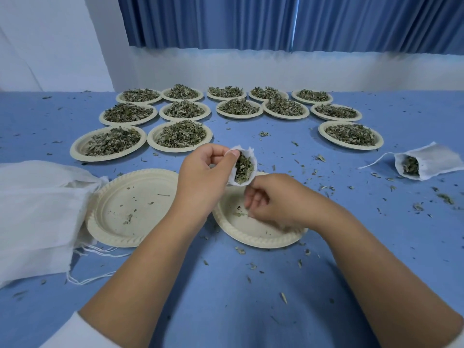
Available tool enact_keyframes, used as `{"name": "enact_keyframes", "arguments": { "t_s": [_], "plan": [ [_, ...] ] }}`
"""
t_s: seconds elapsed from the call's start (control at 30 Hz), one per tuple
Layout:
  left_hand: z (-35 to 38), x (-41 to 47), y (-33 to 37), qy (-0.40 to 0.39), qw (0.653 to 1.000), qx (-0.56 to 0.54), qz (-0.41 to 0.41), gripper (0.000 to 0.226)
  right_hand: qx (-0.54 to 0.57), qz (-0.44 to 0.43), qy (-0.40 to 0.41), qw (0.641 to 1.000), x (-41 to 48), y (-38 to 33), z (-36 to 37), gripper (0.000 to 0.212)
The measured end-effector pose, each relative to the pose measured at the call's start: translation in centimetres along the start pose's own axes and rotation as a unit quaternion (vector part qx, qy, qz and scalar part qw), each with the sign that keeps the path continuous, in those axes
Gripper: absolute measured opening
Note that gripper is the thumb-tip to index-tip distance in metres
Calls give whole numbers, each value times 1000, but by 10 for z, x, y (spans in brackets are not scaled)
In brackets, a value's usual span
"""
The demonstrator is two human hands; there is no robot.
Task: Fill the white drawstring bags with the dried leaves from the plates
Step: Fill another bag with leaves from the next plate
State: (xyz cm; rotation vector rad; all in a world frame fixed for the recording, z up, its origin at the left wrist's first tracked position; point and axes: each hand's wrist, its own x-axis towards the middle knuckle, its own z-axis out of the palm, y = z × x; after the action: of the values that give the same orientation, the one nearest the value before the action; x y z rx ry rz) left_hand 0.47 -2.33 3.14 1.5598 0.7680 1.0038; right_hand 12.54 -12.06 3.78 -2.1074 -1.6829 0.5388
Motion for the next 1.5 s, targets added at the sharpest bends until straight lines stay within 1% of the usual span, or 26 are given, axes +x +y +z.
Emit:
{"name": "enact_keyframes", "arguments": {
  "t_s": [0.1, 0.27, 0.4, 0.43, 0.57, 0.63, 0.87, 1.0, 1.1, 1.17, 1.23, 1.33, 1.43, 1.5],
  "plan": [
    [0, 0, 0, 0, 1000, -5, 0, 11, -3, -47, 37, 998, 9, -5, 13, 22],
    [-1, 1, 2, 4, 1000, -17, -10, 12, -1, -45, 49, 998, 14, 4, 13, 17],
    [-2, 1, 2, 8, 1000, -16, -8, 12, -6, -40, 33, 999, 15, 8, 14, 29],
    [-2, 1, 2, 8, 1000, -15, -7, 12, -6, -39, 33, 999, 15, 7, 15, 29],
    [-2, 1, 3, 7, 1000, -14, -7, 13, 12, -49, 48, 998, 16, 2, 21, 11],
    [-2, 0, 4, 6, 1000, -17, -9, 12, 13, -54, 48, 997, 15, -1, 23, 7],
    [-1, -1, 5, 5, 1000, -25, -16, 12, -44, -95, 26, 994, 13, -8, 25, 11],
    [-1, -1, 5, 4, 999, -27, -18, 11, -68, -93, 13, 993, 13, -8, 26, 15],
    [-2, -1, 5, 3, 999, -27, -19, 12, -63, -96, 4, 993, 11, -7, 21, 14],
    [-3, -1, 5, 4, 999, -28, -18, 13, -27, -88, 4, 996, 7, -4, 15, 10],
    [-3, 0, 5, 6, 1000, -20, -12, 14, 37, -73, 10, 997, 4, -1, 7, 6],
    [-3, 0, 3, 15, 1000, -4, -1, 15, 133, -65, 15, 989, -1, 6, -9, 7],
    [-4, 0, 3, 19, 1000, 5, 9, 17, 229, -98, 25, 968, -6, 8, -20, 5],
    [-5, -1, 3, 16, 1000, 7, 8, 18, 287, -115, 64, 949, -5, 8, -21, 11]
  ]
}}
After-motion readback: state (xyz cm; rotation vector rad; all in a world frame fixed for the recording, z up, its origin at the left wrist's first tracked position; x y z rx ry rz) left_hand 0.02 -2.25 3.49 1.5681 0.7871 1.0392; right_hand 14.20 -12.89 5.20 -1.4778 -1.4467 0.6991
